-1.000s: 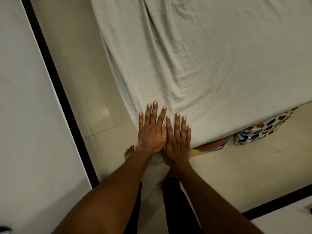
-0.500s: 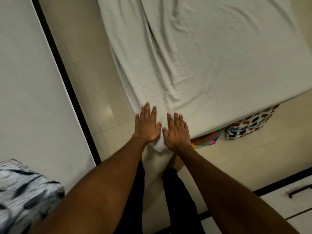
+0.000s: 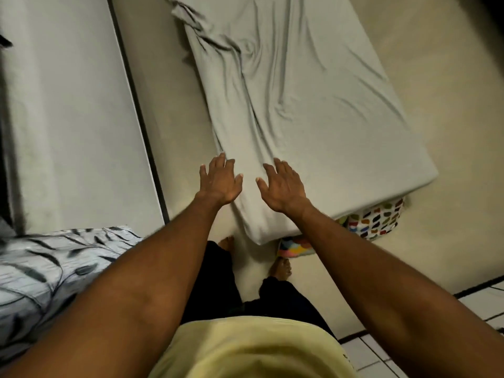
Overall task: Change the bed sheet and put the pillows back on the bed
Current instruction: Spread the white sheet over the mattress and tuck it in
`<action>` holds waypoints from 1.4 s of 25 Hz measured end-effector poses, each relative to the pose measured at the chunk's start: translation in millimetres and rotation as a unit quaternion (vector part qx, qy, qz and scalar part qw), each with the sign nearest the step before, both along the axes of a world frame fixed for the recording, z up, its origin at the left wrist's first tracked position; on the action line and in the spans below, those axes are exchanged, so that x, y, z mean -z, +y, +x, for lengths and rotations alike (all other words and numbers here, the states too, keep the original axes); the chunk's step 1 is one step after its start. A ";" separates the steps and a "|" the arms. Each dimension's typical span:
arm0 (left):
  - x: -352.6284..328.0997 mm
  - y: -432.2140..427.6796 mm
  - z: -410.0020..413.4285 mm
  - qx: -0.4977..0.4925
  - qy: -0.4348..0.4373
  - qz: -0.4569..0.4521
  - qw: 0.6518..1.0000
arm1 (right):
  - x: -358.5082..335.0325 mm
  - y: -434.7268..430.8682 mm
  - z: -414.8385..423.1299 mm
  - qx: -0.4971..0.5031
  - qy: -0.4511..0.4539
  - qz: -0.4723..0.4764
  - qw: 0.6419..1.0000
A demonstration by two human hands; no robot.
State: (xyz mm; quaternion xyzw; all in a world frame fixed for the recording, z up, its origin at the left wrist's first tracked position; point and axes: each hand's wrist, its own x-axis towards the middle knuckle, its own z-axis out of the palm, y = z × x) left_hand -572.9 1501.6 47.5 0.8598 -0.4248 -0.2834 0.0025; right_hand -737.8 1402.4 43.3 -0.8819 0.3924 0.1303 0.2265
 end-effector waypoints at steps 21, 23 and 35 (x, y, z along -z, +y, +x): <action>-62.2 -99.9 362.1 0.042 -0.059 -0.043 0.996 | -75.1 -102.2 332.3 0.044 -0.022 -0.106 0.993; -60.0 -115.3 387.3 0.044 -0.052 -0.040 0.997 | -71.5 -121.5 360.3 0.045 -0.021 -0.106 0.993; -38.0 -271.7 592.4 0.069 -0.032 0.007 0.997 | -28.9 -275.6 549.5 0.076 0.008 -0.027 0.997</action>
